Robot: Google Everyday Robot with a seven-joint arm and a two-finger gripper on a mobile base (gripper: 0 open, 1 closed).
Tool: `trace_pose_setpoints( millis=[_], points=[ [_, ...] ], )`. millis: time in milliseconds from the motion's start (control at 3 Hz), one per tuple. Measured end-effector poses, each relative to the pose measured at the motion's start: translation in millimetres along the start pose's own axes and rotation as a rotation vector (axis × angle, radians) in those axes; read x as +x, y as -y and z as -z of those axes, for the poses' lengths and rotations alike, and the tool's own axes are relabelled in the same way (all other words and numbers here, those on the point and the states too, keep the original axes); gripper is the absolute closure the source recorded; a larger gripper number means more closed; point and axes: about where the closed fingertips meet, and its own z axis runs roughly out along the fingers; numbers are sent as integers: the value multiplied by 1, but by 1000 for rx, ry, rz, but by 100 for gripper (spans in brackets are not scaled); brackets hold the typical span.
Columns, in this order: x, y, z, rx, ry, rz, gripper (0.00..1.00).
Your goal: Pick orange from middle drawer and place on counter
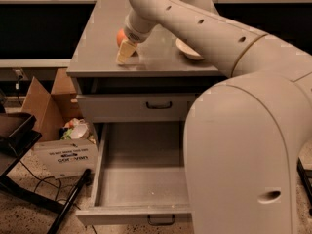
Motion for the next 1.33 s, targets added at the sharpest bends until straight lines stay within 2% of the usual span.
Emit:
trace_pose_setpoints(
  millis=[667, 1000, 1333],
  points=[
    [-4, 4, 6, 0, 0, 0, 0],
    [-11, -2, 29, 49, 52, 14, 0],
    [-28, -12, 120, 188, 182, 28, 18]
  ],
)
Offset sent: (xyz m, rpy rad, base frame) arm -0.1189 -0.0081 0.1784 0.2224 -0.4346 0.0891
